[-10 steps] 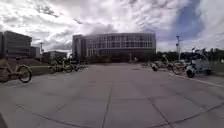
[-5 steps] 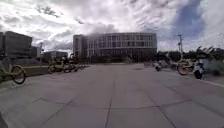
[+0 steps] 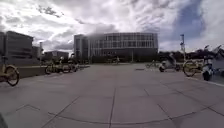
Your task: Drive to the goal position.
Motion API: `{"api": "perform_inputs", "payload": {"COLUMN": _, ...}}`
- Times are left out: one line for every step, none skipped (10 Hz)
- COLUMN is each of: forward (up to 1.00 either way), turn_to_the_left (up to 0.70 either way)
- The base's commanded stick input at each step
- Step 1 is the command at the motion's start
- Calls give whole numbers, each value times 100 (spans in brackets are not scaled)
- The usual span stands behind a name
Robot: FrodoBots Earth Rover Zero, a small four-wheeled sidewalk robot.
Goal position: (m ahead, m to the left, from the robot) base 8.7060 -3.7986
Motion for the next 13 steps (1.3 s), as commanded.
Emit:
{"api": "perform_inputs", "payload": {"forward": 70, "turn_to_the_left": 1}}
{"api": "perform_inputs", "payload": {"forward": 70, "turn_to_the_left": 1}}
{"api": "perform_inputs", "payload": {"forward": 70, "turn_to_the_left": 1}}
{"api": "perform_inputs", "payload": {"forward": 70, "turn_to_the_left": 1}}
{"api": "perform_inputs", "payload": {"forward": 70, "turn_to_the_left": 1}}
{"api": "perform_inputs", "payload": {"forward": 70, "turn_to_the_left": 1}}
{"api": "perform_inputs", "payload": {"forward": 70, "turn_to_the_left": 1}}
{"api": "perform_inputs", "payload": {"forward": 70, "turn_to_the_left": 1}}
{"api": "perform_inputs", "payload": {"forward": 70, "turn_to_the_left": 1}}
{"api": "perform_inputs", "payload": {"forward": 70, "turn_to_the_left": 1}}
{"api": "perform_inputs", "payload": {"forward": 70, "turn_to_the_left": 1}}
{"api": "perform_inputs", "payload": {"forward": 70, "turn_to_the_left": 1}}
{"api": "perform_inputs", "payload": {"forward": 70, "turn_to_the_left": 1}}
